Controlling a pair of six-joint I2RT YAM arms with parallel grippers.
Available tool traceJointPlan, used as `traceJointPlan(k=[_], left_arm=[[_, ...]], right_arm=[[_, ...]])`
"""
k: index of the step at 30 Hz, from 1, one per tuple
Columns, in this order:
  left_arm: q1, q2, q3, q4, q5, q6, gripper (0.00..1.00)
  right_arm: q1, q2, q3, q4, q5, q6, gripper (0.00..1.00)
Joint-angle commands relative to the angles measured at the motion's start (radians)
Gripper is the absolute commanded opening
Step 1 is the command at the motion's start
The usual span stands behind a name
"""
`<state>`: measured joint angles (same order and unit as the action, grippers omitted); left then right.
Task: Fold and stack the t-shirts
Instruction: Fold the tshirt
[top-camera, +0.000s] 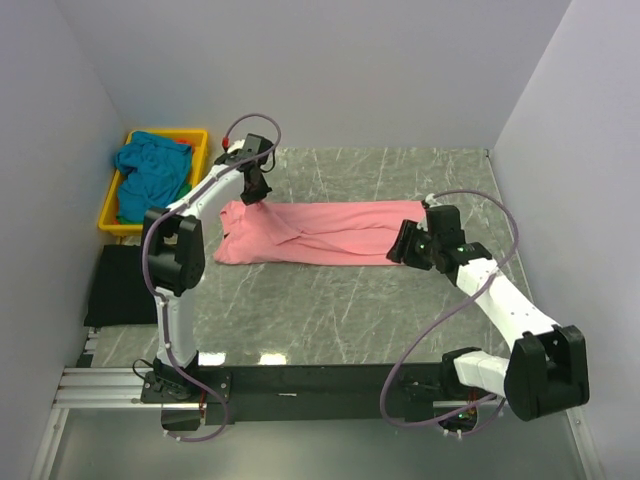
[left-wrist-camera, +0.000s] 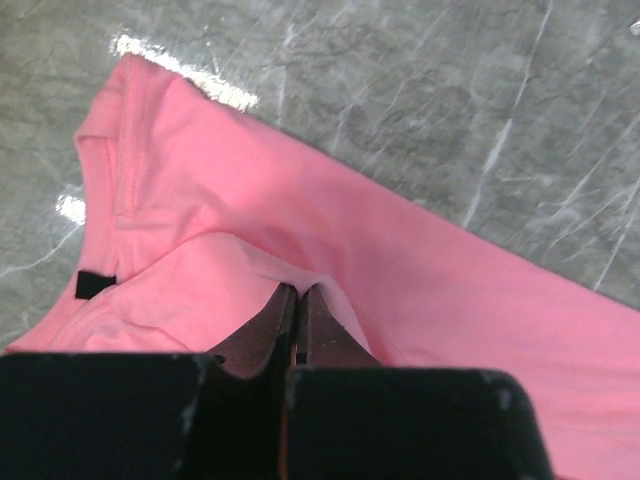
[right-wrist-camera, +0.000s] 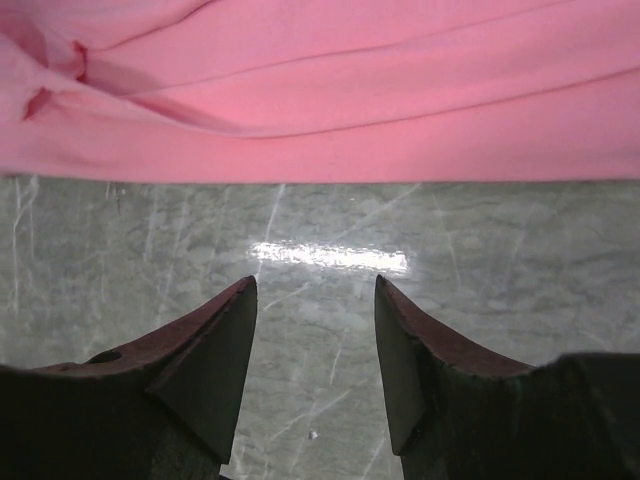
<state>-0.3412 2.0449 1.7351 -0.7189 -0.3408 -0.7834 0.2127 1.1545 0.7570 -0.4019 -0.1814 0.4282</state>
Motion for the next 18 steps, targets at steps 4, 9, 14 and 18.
traceJointPlan(k=[4,9,14,18], left_arm=[[0.005,0.040,0.067,0.081,0.048,-0.014,0.02],[0.016,0.063,0.083,0.093,0.040,-0.031,0.03],[0.027,0.087,0.080,0.104,0.046,-0.051,0.08],[0.031,0.077,0.061,0.084,0.046,-0.047,0.28]], right_arm=[[0.056,0.102,0.033,0.098,-0.076,-0.042,0.53],[0.085,0.189,0.070,0.115,-0.079,-0.054,0.50],[0.119,0.277,0.116,0.123,-0.076,-0.057,0.49],[0.146,0.338,0.159,0.118,-0.084,-0.069,0.48]])
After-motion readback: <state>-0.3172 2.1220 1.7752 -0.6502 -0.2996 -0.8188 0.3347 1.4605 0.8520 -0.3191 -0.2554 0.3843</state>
